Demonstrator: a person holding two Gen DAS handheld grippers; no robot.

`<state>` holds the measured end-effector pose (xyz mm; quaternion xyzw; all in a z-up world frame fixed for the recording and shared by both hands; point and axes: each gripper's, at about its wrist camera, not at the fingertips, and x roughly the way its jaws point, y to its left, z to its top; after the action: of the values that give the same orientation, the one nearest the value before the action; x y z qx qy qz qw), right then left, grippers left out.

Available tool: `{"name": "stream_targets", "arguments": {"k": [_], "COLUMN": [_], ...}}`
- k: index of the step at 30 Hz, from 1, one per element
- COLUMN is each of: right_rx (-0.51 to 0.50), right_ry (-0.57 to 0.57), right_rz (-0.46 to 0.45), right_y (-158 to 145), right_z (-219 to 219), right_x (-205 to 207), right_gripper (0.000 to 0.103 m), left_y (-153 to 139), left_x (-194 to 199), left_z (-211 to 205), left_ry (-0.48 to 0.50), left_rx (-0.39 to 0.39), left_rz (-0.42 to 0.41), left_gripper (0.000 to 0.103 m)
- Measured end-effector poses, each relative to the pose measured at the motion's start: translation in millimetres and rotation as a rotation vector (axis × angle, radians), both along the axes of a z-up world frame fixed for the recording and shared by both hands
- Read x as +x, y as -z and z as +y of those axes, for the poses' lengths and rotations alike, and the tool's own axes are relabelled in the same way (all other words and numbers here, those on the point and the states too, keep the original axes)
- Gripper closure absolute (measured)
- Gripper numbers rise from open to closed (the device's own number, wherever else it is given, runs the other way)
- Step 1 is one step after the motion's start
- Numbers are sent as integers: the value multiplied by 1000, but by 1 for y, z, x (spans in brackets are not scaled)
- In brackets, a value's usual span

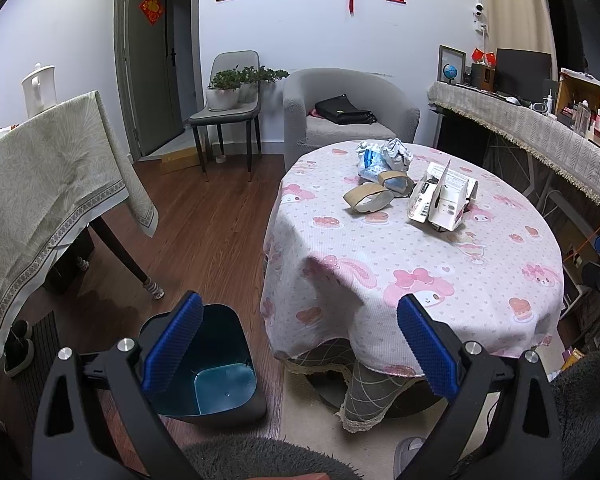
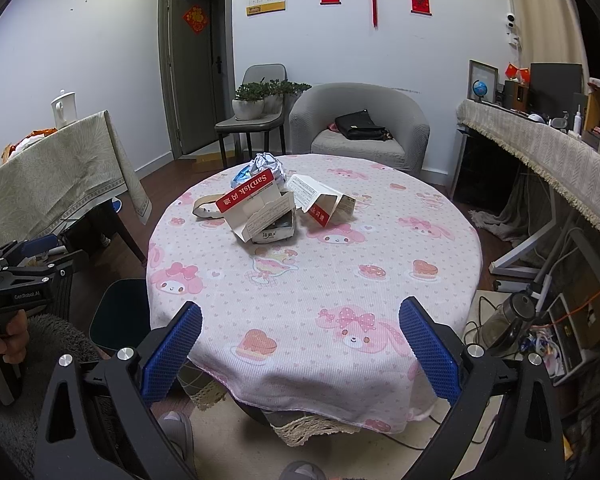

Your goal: Collect trash

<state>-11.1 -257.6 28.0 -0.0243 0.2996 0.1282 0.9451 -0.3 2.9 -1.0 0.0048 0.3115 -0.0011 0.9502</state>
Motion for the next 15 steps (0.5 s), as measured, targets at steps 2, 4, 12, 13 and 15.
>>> {"name": "stream_targets", "arguments": {"k": [2,4,12,13,15], "right_rx": [0,1,-2,-2,-1], "right_ry": [1,1,0,0,0], "right_rz": [1,0,1,1,1], "right_y": [0,0,0,0,0], "right_z": [0,0,1,0,1], "right_x": [0,0,0,0,0], "right_gripper": [3,3,3,3,3], "left_y": [0,0,0,0,0], "left_x": [0,0,1,1,0], "left_z": [0,0,-1,-1,-1], "left_ry": [-2,-1,-2,-2,-2], "left_rx": [-1,-1,-1,-1,0], "left_rz": [2,2,3,3,4], "left_gripper": [4,4,4,4,4]}}
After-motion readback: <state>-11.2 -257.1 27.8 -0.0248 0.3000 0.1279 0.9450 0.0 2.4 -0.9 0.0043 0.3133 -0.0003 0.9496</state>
